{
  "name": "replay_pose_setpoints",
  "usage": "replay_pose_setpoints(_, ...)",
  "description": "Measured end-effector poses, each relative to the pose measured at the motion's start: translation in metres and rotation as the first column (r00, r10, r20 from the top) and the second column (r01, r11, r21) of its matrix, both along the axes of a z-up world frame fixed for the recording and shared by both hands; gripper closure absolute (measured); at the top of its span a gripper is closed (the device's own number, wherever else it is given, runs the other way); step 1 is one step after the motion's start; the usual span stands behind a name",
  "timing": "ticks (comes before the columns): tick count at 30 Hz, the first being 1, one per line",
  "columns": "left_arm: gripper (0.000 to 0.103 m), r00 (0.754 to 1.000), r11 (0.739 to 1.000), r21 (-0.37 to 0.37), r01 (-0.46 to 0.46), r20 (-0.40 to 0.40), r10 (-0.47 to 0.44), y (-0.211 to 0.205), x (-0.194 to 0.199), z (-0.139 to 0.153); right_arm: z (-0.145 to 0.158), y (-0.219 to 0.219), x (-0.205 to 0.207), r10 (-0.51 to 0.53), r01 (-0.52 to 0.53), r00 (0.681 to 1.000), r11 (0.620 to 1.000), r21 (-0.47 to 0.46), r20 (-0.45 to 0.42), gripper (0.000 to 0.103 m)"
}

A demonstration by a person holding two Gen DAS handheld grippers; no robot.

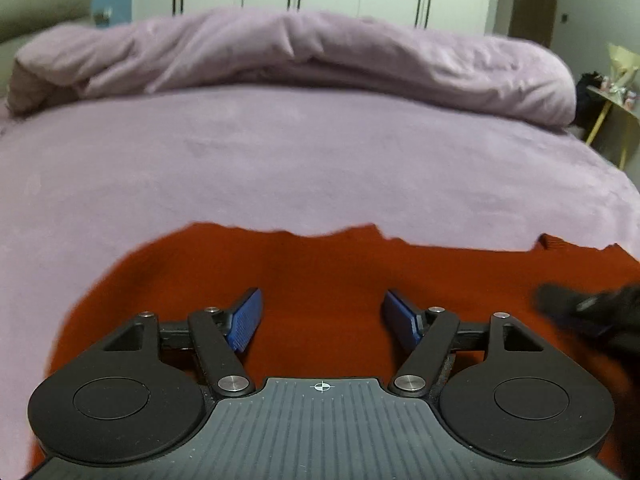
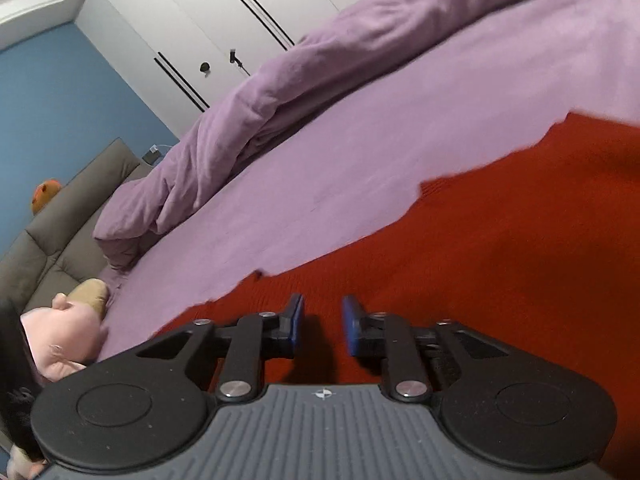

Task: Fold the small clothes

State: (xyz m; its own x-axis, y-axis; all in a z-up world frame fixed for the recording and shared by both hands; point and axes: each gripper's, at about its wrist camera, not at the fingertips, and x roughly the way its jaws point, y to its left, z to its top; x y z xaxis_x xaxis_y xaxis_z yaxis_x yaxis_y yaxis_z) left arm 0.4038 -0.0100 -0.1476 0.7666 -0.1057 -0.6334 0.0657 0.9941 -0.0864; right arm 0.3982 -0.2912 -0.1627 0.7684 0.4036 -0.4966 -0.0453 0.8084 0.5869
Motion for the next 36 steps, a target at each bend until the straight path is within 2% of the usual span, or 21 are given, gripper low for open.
replay_pose_setpoints(2,0.033,1.000,0.999,-0.042,-0.006,0.005,0.007,0.017,-0.002,-0.001,0.002,-0.030,0.001,-0.046,0.046,0.999,0.999,-0.027,0.001,0.096)
replay_pose_setpoints(3,0.038,1.000,0.997,-0.070,-0.006,0.005,0.006,0.025,-0.003,-0.001,0.003,-0.045,-0.001,-0.079,0.080,0.997,0.994,-0.073,0.014,0.096)
replay_pose_setpoints(4,0.045,1.000,0.997,-0.083,-0.007,0.005,0.008,0.031,-0.006,-0.001,0.005,-0.059,-0.008,-0.113,0.115,0.993,0.987,-0.112,0.022,0.101)
replay_pose_setpoints(7,0.048,1.000,0.998,-0.063,0.004,0.013,-0.003,0.034,-0.014,0.002,0.005,-0.109,-0.027,-0.211,0.215,0.977,0.972,-0.098,0.041,0.103)
replay_pose_setpoints(8,0.048,1.000,0.999,-0.040,0.009,0.020,-0.008,0.033,-0.018,0.004,0.006,-0.123,-0.037,-0.238,0.242,0.969,0.968,-0.065,0.059,0.103)
replay_pose_setpoints(9,0.044,1.000,1.000,-0.010,0.006,0.025,-0.006,0.033,-0.023,0.004,0.007,-0.129,-0.044,-0.280,0.283,0.959,0.957,-0.070,0.054,0.103)
replay_pose_setpoints(10,0.032,1.000,1.000,0.022,-0.006,0.021,0.005,0.033,-0.026,0.005,0.007,-0.133,-0.049,-0.299,0.302,0.953,0.949,-0.086,0.051,0.103)
replay_pose_setpoints(12,0.024,0.999,0.997,0.062,-0.047,-0.009,0.048,0.038,-0.033,0.007,0.011,-0.132,-0.060,-0.297,0.302,0.953,0.944,-0.136,0.057,0.103)
replay_pose_setpoints(14,0.023,0.996,0.996,0.054,-0.067,-0.047,0.069,0.048,-0.041,0.010,0.018,-0.119,-0.070,-0.283,0.289,0.957,0.930,-0.228,0.059,0.100)
replay_pose_setpoints(16,0.022,0.993,0.995,0.061,-0.084,-0.074,0.088,0.057,-0.050,0.012,0.024,-0.117,-0.084,-0.257,0.262,0.965,0.923,-0.282,0.054,0.099)
replay_pose_setpoints(20,0.018,0.991,0.988,0.123,-0.090,-0.088,0.101,0.066,-0.071,0.014,0.031,-0.120,-0.117,-0.258,0.255,0.966,0.914,-0.316,0.035,0.099)
replay_pose_setpoints(21,0.018,0.990,0.987,0.127,-0.094,-0.093,0.106,0.069,-0.076,0.015,0.032,-0.122,-0.125,-0.269,0.261,0.963,0.900,-0.348,0.028,0.098)
replay_pose_setpoints(23,0.018,0.987,0.988,0.111,-0.110,-0.109,0.122,0.077,-0.085,0.018,0.035,-0.124,-0.136,-0.316,0.287,0.949,0.856,-0.430,0.005,0.090)
replay_pose_setpoints(24,0.018,0.983,0.988,0.091,-0.124,-0.124,0.134,0.083,-0.091,0.021,0.036,-0.128,-0.140,-0.340,0.298,0.940,0.845,-0.444,-0.017,0.078)
replay_pose_setpoints(26,0.019,0.977,0.990,0.031,-0.135,-0.160,0.138,0.096,-0.105,0.024,0.037,-0.137,-0.150,-0.346,0.296,0.936,0.875,-0.382,-0.069,0.076)
replay_pose_setpoints(29,0.022,0.971,0.983,-0.124,-0.138,-0.212,0.110,0.118,-0.131,0.026,0.038,-0.145,-0.171,-0.333,0.294,0.938,0.913,-0.284,-0.101,0.073)
replay_pose_setpoints(31,0.027,0.961,0.961,-0.240,-0.135,-0.267,0.069,0.130,-0.144,0.022,0.038,-0.149,-0.183,-0.324,0.296,0.939,0.933,-0.206,-0.118,0.068)
replay_pose_setpoints(33,0.028,0.954,0.928,-0.342,-0.144,-0.298,0.038,0.139,-0.154,0.016,0.036,-0.146,-0.192,-0.304,0.286,0.942,0.948,-0.137,-0.139,0.065)
replay_pose_setpoints(36,0.030,0.945,0.879,-0.442,-0.180,-0.326,0.029,0.146,-0.154,0.011,0.039,-0.129,-0.198,-0.301,0.281,0.947,0.946,-0.159,-0.114,0.066)
